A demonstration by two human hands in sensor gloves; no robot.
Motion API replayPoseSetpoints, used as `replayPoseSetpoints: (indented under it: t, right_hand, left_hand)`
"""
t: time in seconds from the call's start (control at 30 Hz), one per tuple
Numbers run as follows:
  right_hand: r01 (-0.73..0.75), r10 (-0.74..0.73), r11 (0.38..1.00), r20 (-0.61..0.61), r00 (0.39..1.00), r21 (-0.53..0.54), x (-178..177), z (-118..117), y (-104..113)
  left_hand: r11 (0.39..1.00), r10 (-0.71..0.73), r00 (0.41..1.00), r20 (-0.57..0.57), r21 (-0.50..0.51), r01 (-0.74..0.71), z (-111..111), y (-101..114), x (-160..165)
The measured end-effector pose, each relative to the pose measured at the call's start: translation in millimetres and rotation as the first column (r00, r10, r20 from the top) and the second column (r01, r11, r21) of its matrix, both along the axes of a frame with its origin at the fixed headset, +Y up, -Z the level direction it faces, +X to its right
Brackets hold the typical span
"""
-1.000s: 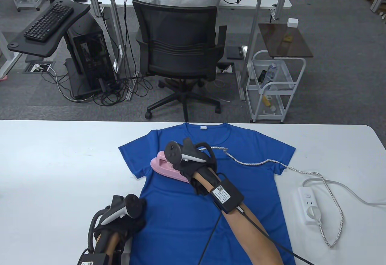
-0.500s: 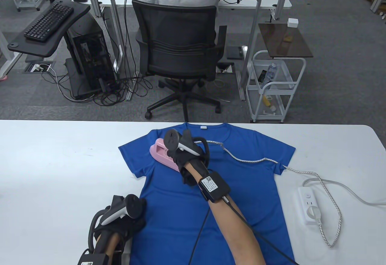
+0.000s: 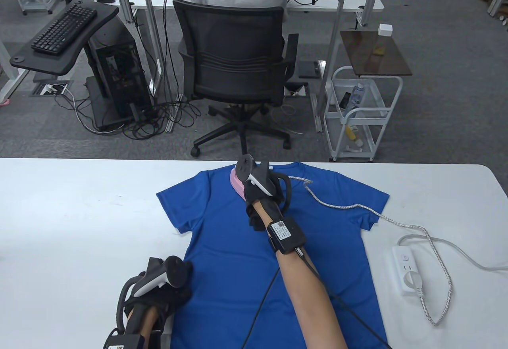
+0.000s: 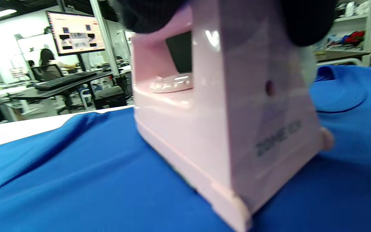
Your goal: Iron t-shirt with electric iron on table
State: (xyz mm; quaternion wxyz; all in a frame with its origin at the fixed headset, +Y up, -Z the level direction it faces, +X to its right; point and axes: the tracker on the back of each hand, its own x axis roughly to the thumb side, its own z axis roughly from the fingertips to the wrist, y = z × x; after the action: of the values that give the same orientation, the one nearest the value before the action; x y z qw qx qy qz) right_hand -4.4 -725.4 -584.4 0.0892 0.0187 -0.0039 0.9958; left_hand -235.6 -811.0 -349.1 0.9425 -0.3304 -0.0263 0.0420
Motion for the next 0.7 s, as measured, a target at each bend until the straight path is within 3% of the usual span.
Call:
replayPoseSetpoints:
  t: [0.2, 0.3, 0.47, 0.7]
  right_hand:
    - [0.082, -0.115, 0.986, -0.236, 0.965, -0.149, -10, 4, 3]
    - [0.086, -0.143, 0.975, -0.285, 0.948, -0.203, -14, 3, 6]
    - [0.041, -0.089, 0.982, -0.262, 0.961, -0.185, -8, -1, 9]
    - [-0.024, 0.019, 0.998, -0.071, 0.997, -0.066, 20, -3, 9]
  left_hand:
    - [1.000, 0.006, 1.000, -0.006, -0.005, -0.006, 0, 0, 0]
    - [1.000, 0.010, 1.000, -0.009, -0.002, -0.010, 0, 0, 0]
    - [1.000, 0.011, 1.000, -0.014, -0.002, -0.011, 0, 0, 0]
    - [1.000, 0.019, 1.000, -0.023, 0.005, -0.019, 1, -1, -1]
